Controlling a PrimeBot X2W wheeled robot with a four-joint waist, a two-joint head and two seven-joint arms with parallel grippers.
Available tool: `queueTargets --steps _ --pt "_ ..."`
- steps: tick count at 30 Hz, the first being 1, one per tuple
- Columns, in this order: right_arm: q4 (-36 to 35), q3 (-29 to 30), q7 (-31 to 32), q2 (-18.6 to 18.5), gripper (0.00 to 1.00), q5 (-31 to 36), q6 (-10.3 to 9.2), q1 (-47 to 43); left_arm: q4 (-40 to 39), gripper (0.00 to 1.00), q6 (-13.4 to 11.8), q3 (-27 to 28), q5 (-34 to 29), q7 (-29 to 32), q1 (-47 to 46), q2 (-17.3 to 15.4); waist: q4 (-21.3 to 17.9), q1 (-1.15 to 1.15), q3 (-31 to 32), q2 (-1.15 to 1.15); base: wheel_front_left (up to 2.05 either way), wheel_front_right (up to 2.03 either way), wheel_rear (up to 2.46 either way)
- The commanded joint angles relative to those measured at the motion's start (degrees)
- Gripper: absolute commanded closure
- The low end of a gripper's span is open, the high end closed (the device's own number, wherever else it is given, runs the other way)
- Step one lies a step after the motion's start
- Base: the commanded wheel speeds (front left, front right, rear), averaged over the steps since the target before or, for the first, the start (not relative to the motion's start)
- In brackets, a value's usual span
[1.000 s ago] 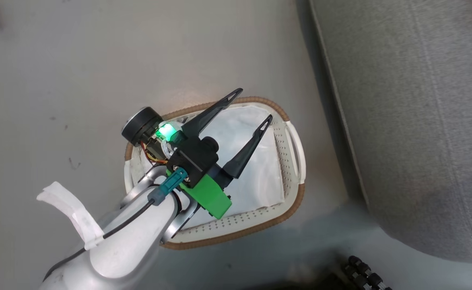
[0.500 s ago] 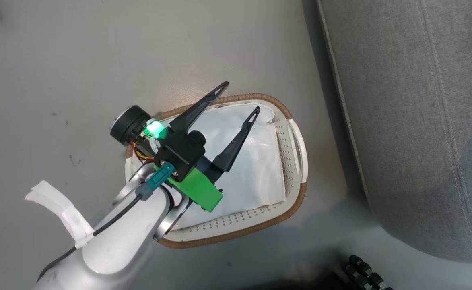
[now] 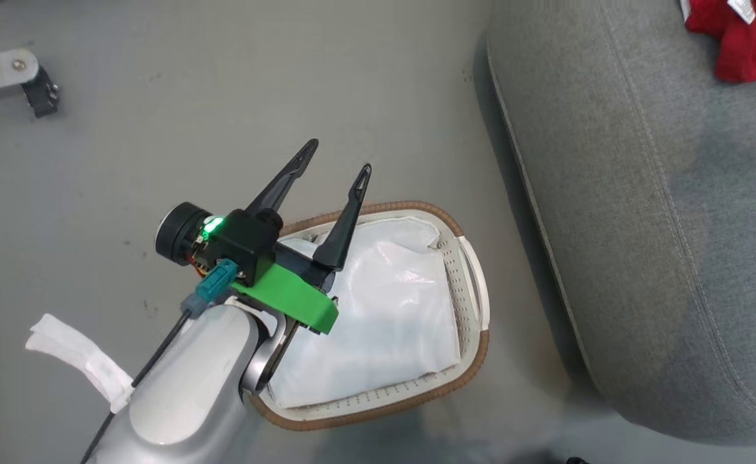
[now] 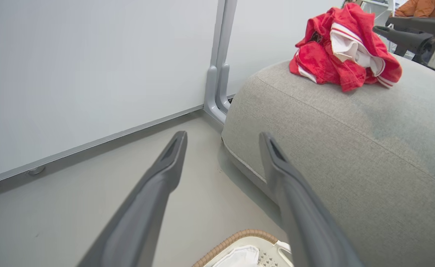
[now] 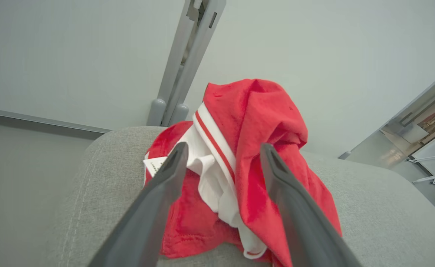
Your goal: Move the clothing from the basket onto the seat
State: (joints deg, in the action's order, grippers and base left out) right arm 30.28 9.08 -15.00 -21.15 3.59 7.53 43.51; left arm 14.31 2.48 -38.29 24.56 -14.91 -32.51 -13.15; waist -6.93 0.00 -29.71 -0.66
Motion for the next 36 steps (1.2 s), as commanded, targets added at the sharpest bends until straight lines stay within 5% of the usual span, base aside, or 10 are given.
queueTargets --steps 1,21,36 --pt "-0.79 -0.29 -0.25 0.27 0.00 -0.34 -0.09 -1.34 -0.34 0.00 -0.54 1.62 0.21 -0.30 1.70 0.65 2.08 0.00 6.33 0.66 0.00 0.00 0.00" --pt "-5.90 -8.17 -0.26 16.06 0.00 -7.14 -0.08 -15.59 0.04 0.00 0.54 28.07 -2.82 -0.23 24.43 8.46 10.06 0.00 21.93 0.66 0.00 0.00 0.00" --pt "-10.49 -11.10 -0.27 18.15 0.00 -12.38 -0.08 -28.68 -0.47 0.00 2.54 36.31 -5.68 -0.23 32.85 10.12 12.46 0.00 25.03 0.66 0.00 0.00 0.00"
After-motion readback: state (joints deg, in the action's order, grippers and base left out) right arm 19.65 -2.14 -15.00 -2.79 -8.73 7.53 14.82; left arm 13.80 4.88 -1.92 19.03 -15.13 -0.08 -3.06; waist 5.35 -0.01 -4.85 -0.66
